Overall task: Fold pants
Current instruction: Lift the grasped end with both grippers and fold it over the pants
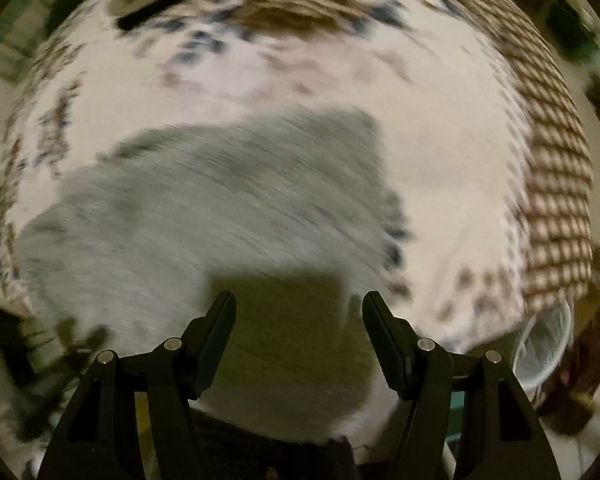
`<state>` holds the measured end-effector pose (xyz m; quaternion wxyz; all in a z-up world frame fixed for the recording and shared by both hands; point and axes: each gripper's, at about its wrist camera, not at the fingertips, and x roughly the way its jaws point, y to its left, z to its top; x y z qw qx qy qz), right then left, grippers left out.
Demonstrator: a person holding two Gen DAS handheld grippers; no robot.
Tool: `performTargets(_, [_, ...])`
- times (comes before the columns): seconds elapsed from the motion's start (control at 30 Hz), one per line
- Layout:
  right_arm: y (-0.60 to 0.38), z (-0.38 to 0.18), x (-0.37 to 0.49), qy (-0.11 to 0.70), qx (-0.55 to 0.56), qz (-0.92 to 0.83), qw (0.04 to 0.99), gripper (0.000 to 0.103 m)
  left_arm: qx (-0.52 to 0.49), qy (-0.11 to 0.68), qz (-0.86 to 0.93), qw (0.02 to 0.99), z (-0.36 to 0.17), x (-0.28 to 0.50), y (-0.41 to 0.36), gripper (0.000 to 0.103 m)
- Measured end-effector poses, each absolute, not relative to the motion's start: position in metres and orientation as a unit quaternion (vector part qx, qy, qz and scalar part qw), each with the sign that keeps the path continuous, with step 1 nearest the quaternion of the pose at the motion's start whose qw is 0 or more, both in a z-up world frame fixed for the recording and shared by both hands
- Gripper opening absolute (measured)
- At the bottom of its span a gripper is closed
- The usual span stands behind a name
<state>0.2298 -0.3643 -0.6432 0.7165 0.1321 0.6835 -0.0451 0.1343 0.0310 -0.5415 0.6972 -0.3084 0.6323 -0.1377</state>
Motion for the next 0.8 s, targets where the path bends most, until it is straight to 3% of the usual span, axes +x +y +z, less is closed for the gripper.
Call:
performTargets(0.33, [-0.405,-0.699,0.18,0.688,0.282,-0.024,0.668,0.067,-0.304,0.651,-0.112,0.686,-0.546,0.133,0.038,0.008])
performTargets(0.47, [-0.415,-0.707,0.179,0.667,0.316,-0.017,0.674,0.034,-0.299,0.655,-0.111,0.685,-0.553,0.132,0.033,0.008])
performTargets(0.53, [-0.422,-0.705,0.184,0.663,0.295,-0.038,0.687,0.031,-0.292,0.657,-0.117,0.685,-0.555,0.129,0.033,0.009])
performTargets(0.7, [-0.424,-0.702,0.192,0.678,0.274,-0.027,0.681,0.034,-0.287,0.653,-0.125,0.69,-0.554,0.132,0.022,0.011])
performTargets(0.8, [-0.41,-0.69,0.196,0.688,0.249,-0.013,0.682,0.052,-0.303,0.638,-0.121,0.697,-0.545,0.131,0.028,0.018])
